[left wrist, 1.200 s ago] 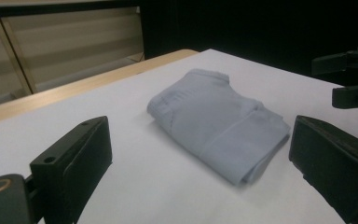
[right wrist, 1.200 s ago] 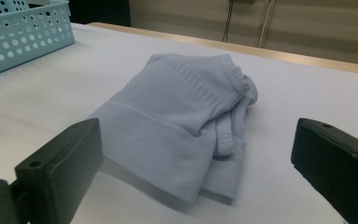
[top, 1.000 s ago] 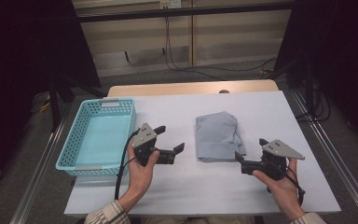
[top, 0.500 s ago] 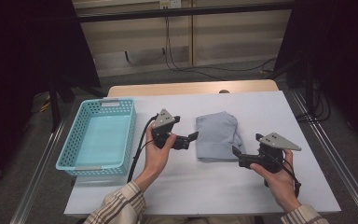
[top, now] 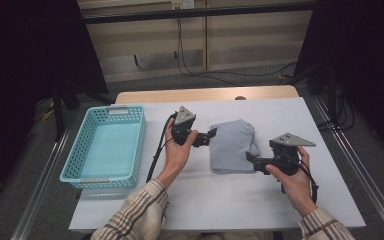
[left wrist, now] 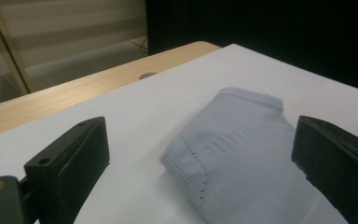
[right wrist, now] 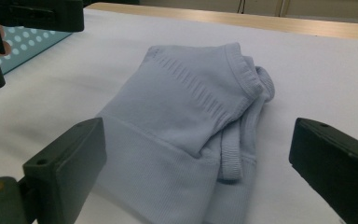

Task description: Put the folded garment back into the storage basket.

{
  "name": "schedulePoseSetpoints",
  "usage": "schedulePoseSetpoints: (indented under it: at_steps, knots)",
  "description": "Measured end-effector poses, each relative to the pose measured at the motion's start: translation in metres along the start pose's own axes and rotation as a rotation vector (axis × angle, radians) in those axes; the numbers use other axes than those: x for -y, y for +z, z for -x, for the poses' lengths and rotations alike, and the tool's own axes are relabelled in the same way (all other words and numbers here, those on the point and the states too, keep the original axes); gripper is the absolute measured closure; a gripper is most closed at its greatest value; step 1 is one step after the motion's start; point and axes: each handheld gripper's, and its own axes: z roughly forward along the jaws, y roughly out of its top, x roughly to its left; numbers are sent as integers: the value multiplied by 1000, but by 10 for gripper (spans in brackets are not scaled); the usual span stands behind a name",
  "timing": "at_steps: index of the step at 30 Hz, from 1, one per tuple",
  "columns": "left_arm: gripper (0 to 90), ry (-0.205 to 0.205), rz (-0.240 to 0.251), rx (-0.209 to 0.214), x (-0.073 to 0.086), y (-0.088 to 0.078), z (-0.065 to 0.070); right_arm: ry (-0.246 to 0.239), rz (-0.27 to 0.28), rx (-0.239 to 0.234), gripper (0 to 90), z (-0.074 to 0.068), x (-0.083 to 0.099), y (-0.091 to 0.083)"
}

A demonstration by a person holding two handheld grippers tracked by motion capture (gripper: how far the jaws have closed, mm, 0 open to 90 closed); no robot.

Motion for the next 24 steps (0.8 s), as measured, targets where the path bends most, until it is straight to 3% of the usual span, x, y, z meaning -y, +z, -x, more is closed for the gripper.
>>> schedulePoseSetpoints:
  at_steps: [2,5,8,14,17,19,22,24]
  knots:
    - [39,-13,-12,-7,2,7,-4,1,-6,4,44,1,-1,1]
    - [40,-2,-20,-15,1,15,-7,-12,-35,-5,56,4,-4,5]
    - [41,-3,-27,-22,-3,24,-11,-34,-30,-5,64,5,-5,11]
    - [41,4,-42,-15,-1,36,-15,-4,-93,-26,53,10,-2,17]
    - [41,-1,-56,-20,3,41,-17,11,-124,-34,91,15,-1,18]
    - [38,2,-66,-30,5,43,-18,33,-143,-63,78,20,0,21]
    - [38,-13,-67,-26,8,46,-20,33,-180,-35,100,25,3,26]
    - [42,-15,-74,-23,9,48,-20,28,-194,-45,96,25,4,26]
